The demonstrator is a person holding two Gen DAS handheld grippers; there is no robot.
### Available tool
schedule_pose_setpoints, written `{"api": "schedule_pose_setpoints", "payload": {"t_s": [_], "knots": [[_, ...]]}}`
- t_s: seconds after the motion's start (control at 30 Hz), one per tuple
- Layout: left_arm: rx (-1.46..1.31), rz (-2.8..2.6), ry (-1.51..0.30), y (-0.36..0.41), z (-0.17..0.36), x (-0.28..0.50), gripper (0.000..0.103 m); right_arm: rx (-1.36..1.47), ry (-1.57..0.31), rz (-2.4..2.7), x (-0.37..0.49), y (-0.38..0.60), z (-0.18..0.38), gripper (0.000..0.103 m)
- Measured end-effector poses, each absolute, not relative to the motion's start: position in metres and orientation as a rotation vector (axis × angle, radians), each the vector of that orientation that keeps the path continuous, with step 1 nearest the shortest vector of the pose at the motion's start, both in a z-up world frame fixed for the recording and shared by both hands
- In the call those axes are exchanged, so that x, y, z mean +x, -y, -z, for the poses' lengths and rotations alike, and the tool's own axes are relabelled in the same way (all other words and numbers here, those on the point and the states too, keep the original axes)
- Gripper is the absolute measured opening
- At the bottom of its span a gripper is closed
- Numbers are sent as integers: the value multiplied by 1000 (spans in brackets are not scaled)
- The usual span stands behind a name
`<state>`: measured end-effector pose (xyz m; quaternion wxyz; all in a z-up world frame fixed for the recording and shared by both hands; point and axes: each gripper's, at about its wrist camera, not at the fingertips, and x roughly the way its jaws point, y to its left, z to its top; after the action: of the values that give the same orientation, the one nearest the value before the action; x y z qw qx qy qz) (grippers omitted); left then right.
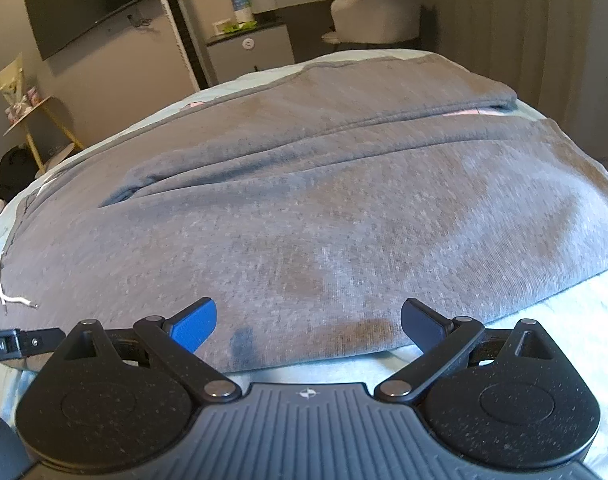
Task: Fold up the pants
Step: 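Move both tools toward the pant leg cuffs and open the grippers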
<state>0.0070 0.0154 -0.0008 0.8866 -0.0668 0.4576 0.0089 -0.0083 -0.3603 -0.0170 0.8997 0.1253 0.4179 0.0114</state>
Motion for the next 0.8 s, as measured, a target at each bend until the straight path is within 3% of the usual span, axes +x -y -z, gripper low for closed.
{"api": "schedule_pose_setpoints", "payload": {"t_s": [0.27, 0.4, 0.67, 0.8], "knots": [[-205, 26, -906, -22, -8, -5, 103, 259, -858, 80, 21, 383, 15, 99], [-202, 77, -877, -25, -18, -2, 103, 303, -962, 119, 45, 394, 36, 99], [-196, -50, -787, -51, -41, 49, 103, 360, -1042, 110, 57, 403, 48, 99], [-219, -141, -723, -70, -34, 83, 103, 246, -1166, 84, 74, 392, 45, 99]]}}
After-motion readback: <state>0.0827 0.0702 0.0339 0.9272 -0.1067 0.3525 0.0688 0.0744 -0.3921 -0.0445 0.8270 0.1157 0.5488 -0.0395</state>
